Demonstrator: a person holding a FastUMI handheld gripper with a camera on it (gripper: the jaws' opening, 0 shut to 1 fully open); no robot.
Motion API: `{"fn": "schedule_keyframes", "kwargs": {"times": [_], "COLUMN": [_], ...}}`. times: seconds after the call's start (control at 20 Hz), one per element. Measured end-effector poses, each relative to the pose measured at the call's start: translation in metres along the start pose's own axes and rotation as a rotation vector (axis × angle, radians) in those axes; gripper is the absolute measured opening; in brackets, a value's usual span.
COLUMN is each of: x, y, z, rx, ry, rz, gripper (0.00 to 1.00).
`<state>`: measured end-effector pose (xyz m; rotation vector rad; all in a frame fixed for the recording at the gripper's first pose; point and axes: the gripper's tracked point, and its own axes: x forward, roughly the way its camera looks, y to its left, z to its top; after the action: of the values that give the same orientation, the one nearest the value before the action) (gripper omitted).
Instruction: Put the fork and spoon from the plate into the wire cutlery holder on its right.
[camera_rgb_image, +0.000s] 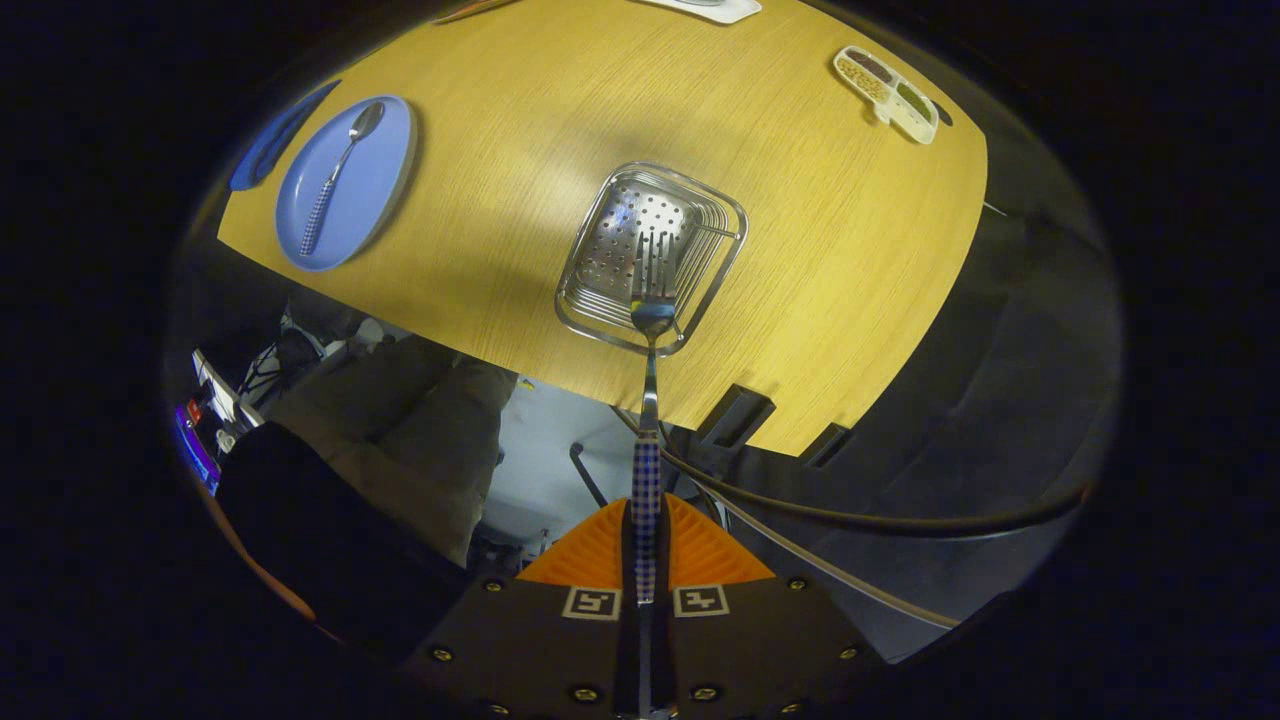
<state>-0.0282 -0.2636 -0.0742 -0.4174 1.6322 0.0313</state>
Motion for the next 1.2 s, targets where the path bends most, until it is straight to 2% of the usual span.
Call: {"fn": "schedule_keyframes", "kwargs": {"times": [0.3,0.6,0.8,0.9,0.95,1.2], "x": [0.011,0.012,0.006,0.005,0.003,-0.010], "y": [-0.003,-0.011,-0.012,-0.011,-0.010,-0.015], "z": [0.021,0.034,0.043,0.043,0.044,0.044], "rx": [-0.050,-0.062,-0.045,-0.038,-0.038,-0.018], "ry": [0.217,0.339,0.330,0.330,0.326,0.277], "rz": [0.050,0.070,0.077,0.091,0.097,0.076], "gripper": [0.05,0.05,0.05,0.07,0.11,0.13]}}
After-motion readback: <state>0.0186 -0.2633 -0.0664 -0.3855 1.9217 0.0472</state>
